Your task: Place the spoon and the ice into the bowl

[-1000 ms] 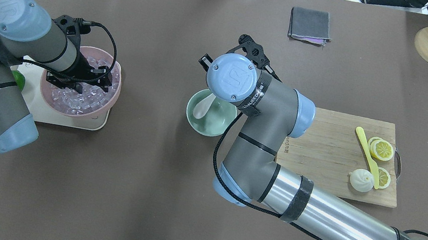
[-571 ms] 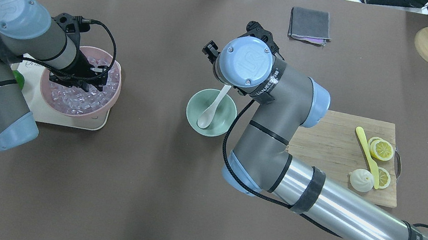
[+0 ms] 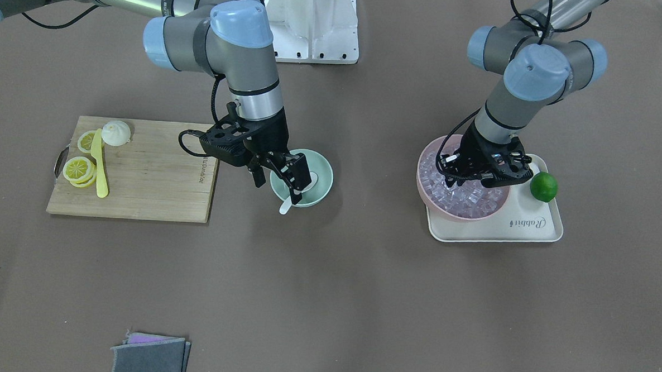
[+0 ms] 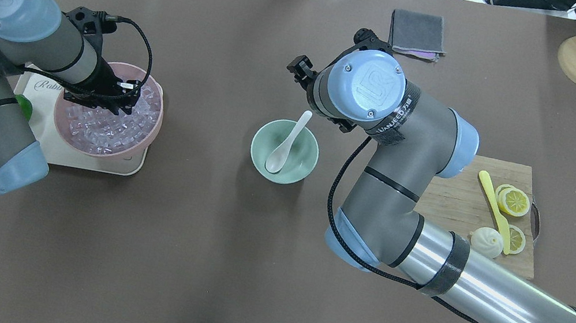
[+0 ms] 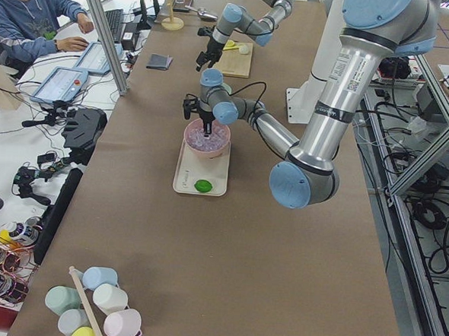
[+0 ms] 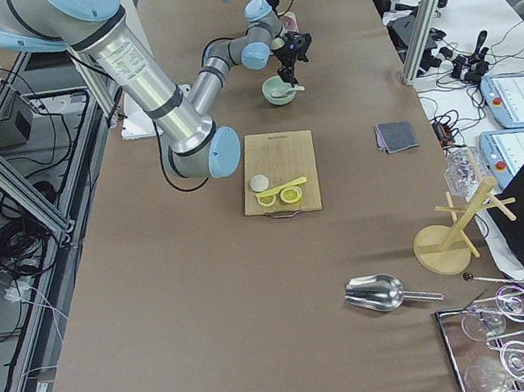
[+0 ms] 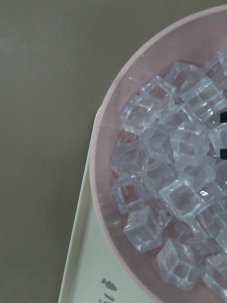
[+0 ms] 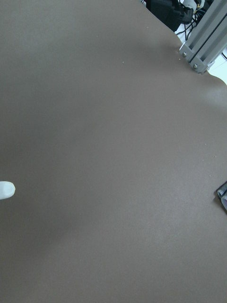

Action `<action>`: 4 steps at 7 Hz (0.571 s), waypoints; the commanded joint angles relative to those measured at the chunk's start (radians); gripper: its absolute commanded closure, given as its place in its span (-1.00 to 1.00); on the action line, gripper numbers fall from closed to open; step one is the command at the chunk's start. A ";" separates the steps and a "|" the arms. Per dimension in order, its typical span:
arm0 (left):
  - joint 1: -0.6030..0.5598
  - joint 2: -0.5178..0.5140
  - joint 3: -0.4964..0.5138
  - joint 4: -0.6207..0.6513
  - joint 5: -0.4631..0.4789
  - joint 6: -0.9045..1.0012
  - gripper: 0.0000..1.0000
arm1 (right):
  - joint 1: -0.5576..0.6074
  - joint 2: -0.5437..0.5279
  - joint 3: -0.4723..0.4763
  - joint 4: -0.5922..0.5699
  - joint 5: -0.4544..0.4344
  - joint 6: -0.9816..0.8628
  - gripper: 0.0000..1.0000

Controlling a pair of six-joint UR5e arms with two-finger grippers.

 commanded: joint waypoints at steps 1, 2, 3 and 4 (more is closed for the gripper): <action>-0.001 0.000 -0.001 0.000 0.000 0.001 1.00 | 0.017 -0.017 0.084 -0.088 0.030 -0.017 -1.00; -0.002 0.000 -0.015 0.000 -0.003 0.001 1.00 | 0.029 -0.051 0.144 -0.117 0.045 -0.039 -1.00; -0.017 -0.001 -0.063 0.017 -0.011 0.001 1.00 | 0.053 -0.127 0.233 -0.142 0.083 -0.114 -1.00; -0.022 -0.058 -0.102 0.100 -0.011 0.001 1.00 | 0.104 -0.235 0.325 -0.140 0.149 -0.192 -1.00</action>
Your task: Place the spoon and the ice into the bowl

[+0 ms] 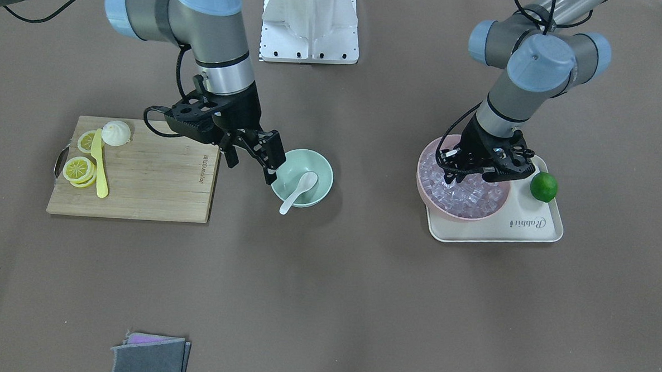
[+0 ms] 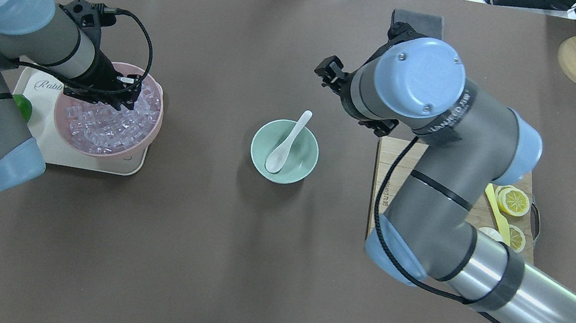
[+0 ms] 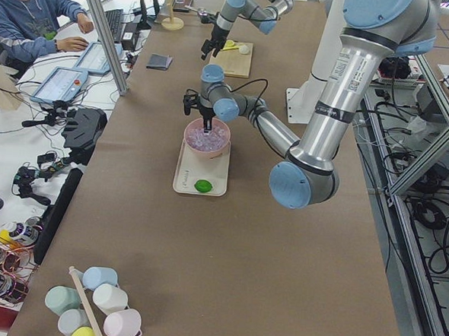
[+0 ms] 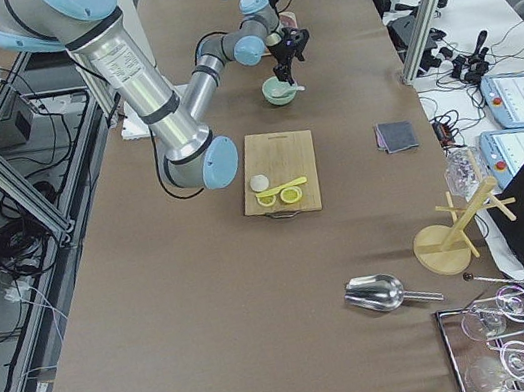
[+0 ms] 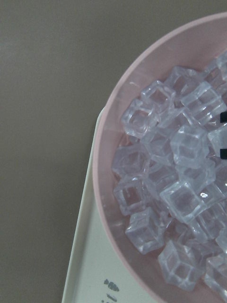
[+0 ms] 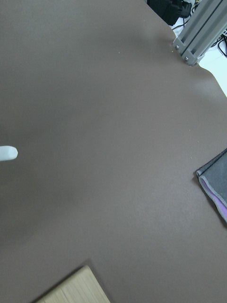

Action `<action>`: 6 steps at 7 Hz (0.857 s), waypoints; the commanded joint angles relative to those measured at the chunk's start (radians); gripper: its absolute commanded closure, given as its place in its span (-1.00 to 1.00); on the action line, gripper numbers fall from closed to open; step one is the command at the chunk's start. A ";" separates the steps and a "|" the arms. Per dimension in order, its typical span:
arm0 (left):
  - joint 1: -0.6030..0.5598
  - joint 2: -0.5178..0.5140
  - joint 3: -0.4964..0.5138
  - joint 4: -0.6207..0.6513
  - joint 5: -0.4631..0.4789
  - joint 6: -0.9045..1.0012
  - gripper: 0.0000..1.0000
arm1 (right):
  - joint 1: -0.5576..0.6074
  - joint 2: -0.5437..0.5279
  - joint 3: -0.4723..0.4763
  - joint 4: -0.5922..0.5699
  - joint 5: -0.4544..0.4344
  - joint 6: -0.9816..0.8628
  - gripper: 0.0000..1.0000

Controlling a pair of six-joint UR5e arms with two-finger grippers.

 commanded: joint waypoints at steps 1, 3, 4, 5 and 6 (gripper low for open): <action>-0.003 -0.144 -0.041 0.169 0.003 -0.002 1.00 | 0.108 -0.184 0.152 -0.013 0.144 -0.173 -1.00; 0.042 -0.286 0.027 0.193 0.008 -0.011 1.00 | 0.234 -0.301 0.174 -0.011 0.286 -0.383 -1.00; 0.059 -0.376 0.099 0.193 0.014 -0.012 1.00 | 0.285 -0.367 0.174 -0.010 0.321 -0.502 -1.00; 0.108 -0.433 0.156 0.186 0.054 -0.017 1.00 | 0.322 -0.423 0.172 -0.007 0.341 -0.614 -1.00; 0.153 -0.502 0.231 0.176 0.106 -0.043 1.00 | 0.342 -0.453 0.171 -0.004 0.354 -0.675 -1.00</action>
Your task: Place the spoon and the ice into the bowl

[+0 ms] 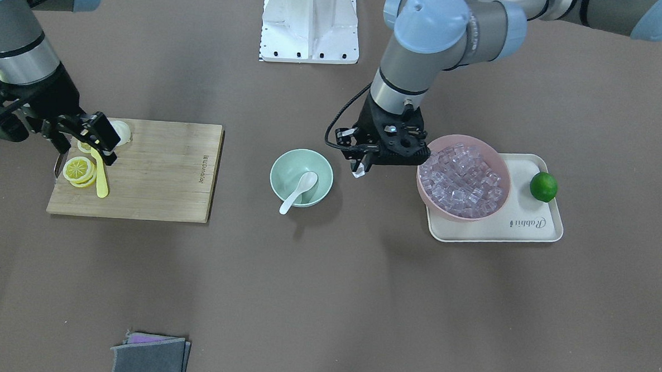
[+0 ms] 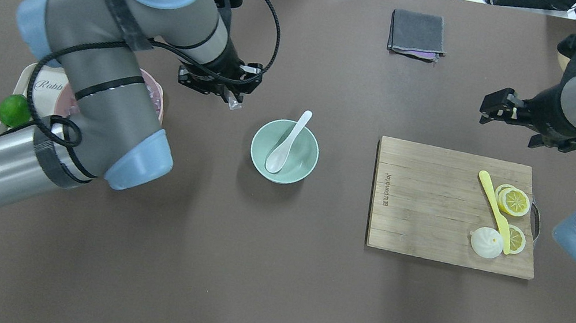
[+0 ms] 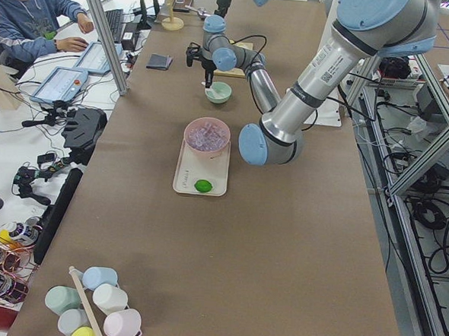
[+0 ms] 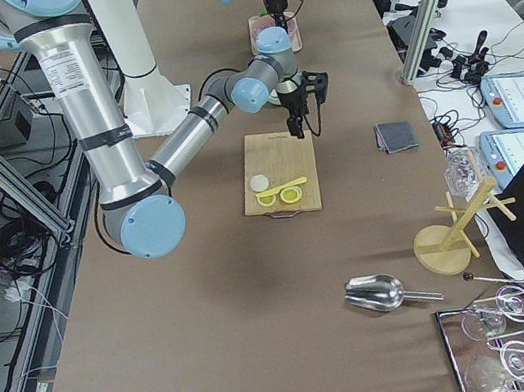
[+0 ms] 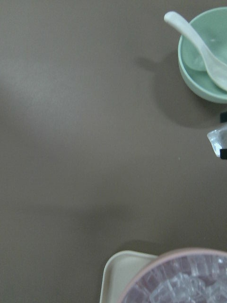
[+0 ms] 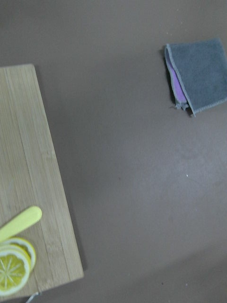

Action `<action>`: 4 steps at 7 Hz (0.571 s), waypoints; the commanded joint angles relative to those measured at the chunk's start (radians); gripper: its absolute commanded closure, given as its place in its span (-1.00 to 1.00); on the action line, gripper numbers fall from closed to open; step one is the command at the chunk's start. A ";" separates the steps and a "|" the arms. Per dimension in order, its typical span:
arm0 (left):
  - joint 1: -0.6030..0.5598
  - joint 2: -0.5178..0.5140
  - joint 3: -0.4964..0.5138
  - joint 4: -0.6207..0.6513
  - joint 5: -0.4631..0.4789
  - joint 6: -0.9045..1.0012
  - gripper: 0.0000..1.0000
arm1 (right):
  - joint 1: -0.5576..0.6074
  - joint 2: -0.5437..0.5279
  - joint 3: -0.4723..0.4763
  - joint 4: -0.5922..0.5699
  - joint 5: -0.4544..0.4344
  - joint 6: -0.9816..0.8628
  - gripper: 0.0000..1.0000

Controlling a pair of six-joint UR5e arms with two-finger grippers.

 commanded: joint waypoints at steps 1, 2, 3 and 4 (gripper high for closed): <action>0.077 -0.143 0.161 -0.021 0.068 -0.023 1.00 | 0.048 -0.074 -0.004 0.007 0.035 -0.135 -1.00; 0.082 -0.125 0.160 -0.050 0.086 -0.016 -0.97 | 0.066 -0.095 -0.001 0.008 0.059 -0.159 -1.00; 0.078 -0.105 0.139 -0.069 0.086 -0.014 -0.97 | 0.092 -0.117 -0.001 0.007 0.079 -0.217 -1.00; 0.056 -0.040 0.077 -0.068 0.082 0.004 -0.97 | 0.117 -0.123 -0.006 0.005 0.101 -0.277 -1.00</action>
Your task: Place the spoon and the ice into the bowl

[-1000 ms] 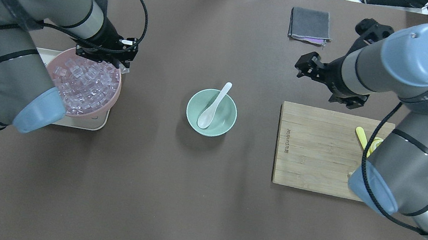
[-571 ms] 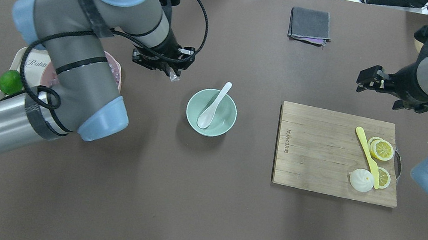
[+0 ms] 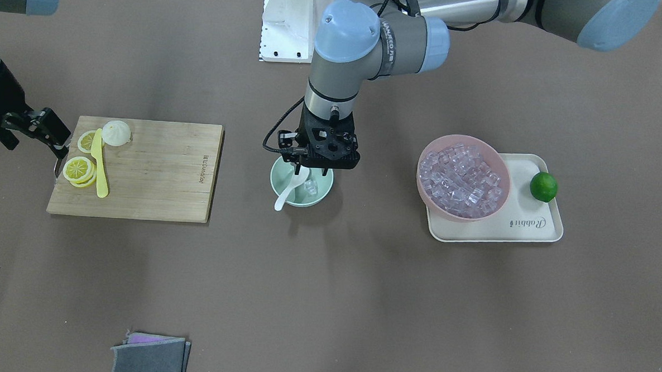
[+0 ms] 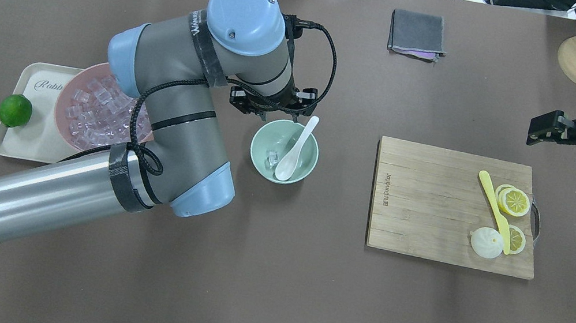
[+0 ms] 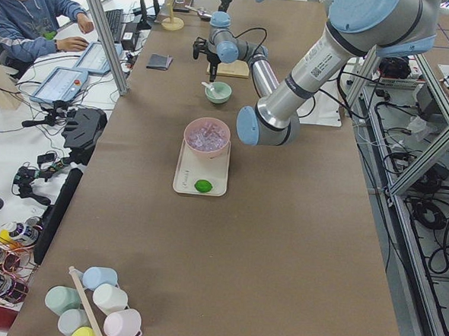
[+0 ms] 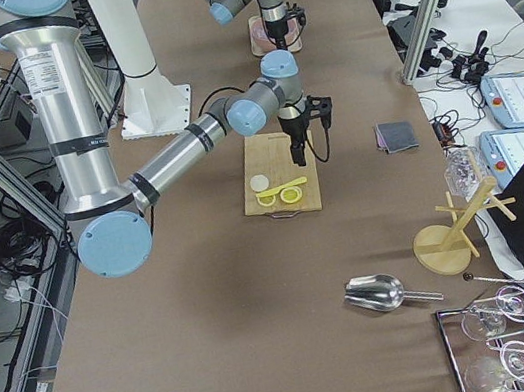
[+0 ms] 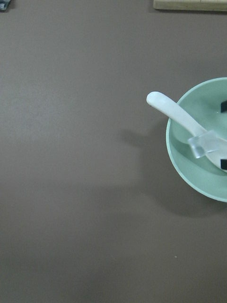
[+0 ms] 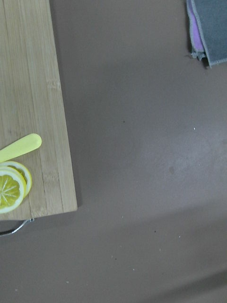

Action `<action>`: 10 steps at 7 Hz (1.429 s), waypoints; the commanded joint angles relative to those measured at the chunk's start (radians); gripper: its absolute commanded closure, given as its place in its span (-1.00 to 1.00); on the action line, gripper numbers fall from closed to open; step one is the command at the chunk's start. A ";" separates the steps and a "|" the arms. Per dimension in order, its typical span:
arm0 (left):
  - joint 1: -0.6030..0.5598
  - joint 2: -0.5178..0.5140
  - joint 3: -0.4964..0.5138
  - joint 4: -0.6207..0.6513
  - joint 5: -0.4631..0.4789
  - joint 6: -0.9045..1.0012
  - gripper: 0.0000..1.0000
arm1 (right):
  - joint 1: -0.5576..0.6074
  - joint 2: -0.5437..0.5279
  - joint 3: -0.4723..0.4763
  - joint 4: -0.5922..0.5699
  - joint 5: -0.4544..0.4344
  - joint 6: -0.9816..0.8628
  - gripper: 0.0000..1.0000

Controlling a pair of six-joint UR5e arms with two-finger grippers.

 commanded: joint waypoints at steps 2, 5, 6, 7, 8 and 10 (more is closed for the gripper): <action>-0.136 0.256 -0.273 0.114 -0.069 0.236 -0.97 | 0.062 -0.014 -0.003 -0.009 0.072 -0.113 -1.00; -0.415 0.537 -0.400 0.156 -0.219 0.673 -0.97 | 0.148 -0.028 -0.063 -0.011 0.103 -0.290 -1.00; -0.512 0.641 -0.408 0.148 -0.265 0.855 -0.97 | 0.226 -0.026 -0.138 -0.009 0.152 -0.440 -1.00; -0.602 0.723 -0.397 0.144 -0.288 1.023 -0.97 | 0.307 -0.025 -0.196 -0.012 0.196 -0.575 -1.00; -0.682 0.804 -0.388 0.141 -0.315 1.164 -0.97 | 0.368 -0.031 -0.254 -0.009 0.227 -0.684 -1.00; -0.759 0.947 -0.373 0.136 -0.345 1.324 -0.97 | 0.445 -0.051 -0.310 -0.012 0.259 -0.824 -1.00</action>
